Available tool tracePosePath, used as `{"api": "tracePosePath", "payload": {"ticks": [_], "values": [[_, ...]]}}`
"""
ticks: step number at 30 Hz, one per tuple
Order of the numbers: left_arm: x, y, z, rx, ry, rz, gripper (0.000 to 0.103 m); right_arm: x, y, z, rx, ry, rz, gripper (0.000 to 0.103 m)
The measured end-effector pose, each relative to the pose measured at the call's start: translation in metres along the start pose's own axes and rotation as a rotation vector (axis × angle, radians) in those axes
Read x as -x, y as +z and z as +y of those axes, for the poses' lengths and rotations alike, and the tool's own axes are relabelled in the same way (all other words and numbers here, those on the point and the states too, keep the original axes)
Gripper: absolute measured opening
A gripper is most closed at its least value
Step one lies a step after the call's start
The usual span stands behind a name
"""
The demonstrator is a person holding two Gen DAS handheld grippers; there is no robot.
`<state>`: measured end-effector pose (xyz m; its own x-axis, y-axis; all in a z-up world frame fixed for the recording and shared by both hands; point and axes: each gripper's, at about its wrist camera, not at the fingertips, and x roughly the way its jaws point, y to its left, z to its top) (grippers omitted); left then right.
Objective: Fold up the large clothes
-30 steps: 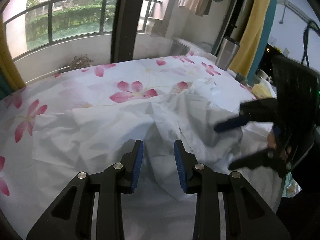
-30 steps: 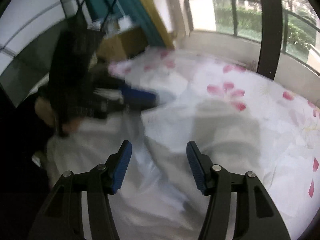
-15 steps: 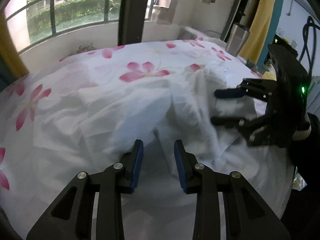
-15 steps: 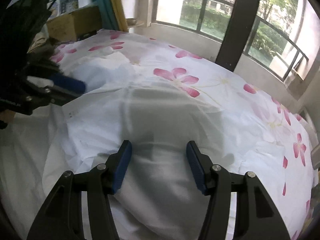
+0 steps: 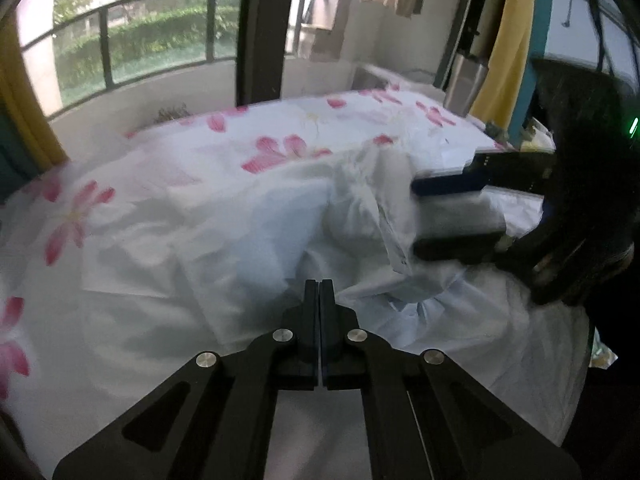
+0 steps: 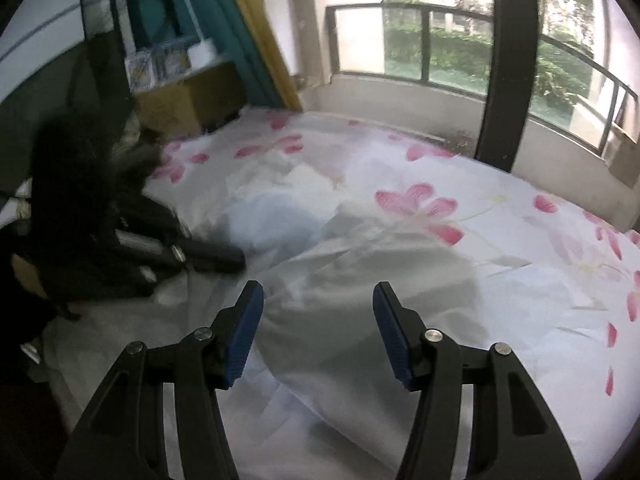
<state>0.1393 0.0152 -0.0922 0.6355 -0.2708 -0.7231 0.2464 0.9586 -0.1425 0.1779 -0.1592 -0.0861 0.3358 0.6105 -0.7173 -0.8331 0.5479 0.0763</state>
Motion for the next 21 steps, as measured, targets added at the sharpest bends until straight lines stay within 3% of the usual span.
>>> {"api": "tracePosePath", "payload": {"ticks": [4, 7, 13, 21], "values": [[0.025, 0.002, 0.007, 0.022, 0.027, -0.048, 0.000, -0.016, -0.005, 0.007, 0.037, -0.039, 0.048, 0.057], [0.036, 0.003, 0.011, 0.036, 0.023, -0.065, 0.000, -0.029, -0.013, 0.009, 0.115, -0.143, 0.084, 0.057], [0.046, -0.001, 0.007, 0.042, 0.010, -0.062, 0.000, -0.024, -0.019, -0.003, 0.118, -0.170, 0.063, 0.064], [0.064, -0.005, 0.002, 0.043, 0.015, -0.084, 0.000, -0.018, -0.021, -0.019, 0.097, -0.254, 0.068, 0.064]]}}
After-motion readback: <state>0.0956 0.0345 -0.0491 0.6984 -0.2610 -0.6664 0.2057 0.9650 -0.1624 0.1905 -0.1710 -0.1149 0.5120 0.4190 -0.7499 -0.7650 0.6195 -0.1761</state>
